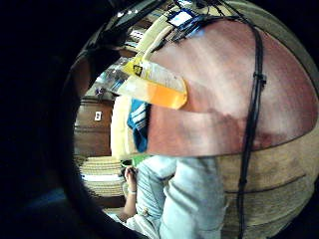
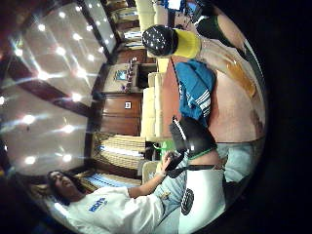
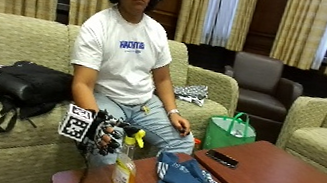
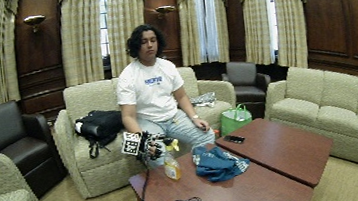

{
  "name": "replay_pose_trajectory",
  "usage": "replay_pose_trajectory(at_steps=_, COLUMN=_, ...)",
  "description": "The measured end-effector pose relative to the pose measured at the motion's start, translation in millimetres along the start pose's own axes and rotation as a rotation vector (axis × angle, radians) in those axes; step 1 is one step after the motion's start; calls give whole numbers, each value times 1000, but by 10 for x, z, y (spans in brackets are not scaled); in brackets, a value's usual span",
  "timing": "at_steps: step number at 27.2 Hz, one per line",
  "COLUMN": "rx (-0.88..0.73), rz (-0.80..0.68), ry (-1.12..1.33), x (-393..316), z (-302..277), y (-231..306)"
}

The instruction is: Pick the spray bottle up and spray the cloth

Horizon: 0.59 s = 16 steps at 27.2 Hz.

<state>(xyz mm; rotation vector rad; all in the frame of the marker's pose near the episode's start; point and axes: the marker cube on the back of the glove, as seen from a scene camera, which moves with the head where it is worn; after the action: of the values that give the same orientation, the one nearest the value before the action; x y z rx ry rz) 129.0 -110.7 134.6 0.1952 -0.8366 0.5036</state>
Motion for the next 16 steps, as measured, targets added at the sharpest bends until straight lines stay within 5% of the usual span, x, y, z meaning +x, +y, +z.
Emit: replay_pose_trajectory(at_steps=16, rx=12, rz=15, ry=-59, x=-38, z=183, y=-410)
